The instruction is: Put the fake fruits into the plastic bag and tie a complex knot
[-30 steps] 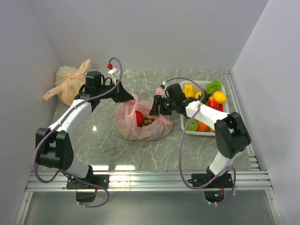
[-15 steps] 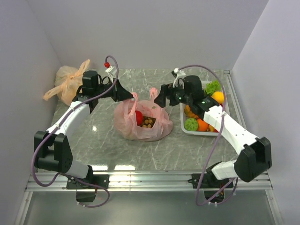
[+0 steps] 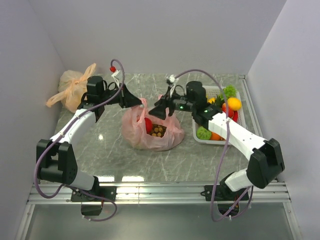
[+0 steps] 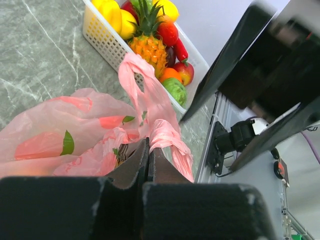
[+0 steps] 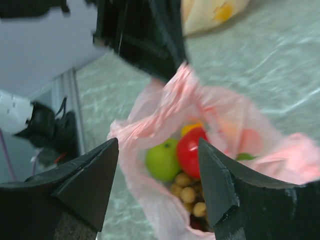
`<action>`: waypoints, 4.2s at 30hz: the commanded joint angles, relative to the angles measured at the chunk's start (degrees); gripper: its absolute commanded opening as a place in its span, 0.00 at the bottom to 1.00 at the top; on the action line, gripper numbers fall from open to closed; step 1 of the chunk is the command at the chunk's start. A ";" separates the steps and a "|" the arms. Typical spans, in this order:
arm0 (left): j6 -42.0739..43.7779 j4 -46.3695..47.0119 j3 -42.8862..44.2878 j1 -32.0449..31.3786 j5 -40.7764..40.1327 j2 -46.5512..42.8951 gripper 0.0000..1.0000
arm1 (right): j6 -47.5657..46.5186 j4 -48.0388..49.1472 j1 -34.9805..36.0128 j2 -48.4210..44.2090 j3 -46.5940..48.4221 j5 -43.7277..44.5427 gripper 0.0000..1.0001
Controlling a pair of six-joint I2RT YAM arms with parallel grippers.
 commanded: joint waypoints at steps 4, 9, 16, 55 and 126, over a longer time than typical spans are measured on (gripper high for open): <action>-0.17 3.20 -0.39 0.49 0.52 -2.18 0.03 | 1.24 0.94 3.69 1.82 0.89 -2.37 0.73; -0.44 3.56 -1.00 0.49 -0.18 -2.10 0.05 | 4.49 4.62 5.37 3.85 0.10 -3.34 0.75; 4.04 -0.92 -0.13 0.13 -1.06 -2.97 0.13 | 3.53 3.59 6.25 8.94 3.34 -0.44 0.58; 66.34 -26.67 6.29 -16.83 -32.96 -8.60 0.54 | 3.36 -0.02 2.57 8.07 4.58 -4.04 0.00; 18.91 -3.57 0.49 -6.11 -6.08 -9.92 0.00 | 10.39 43.29 1.24 10.35 -5.35 -10.36 0.97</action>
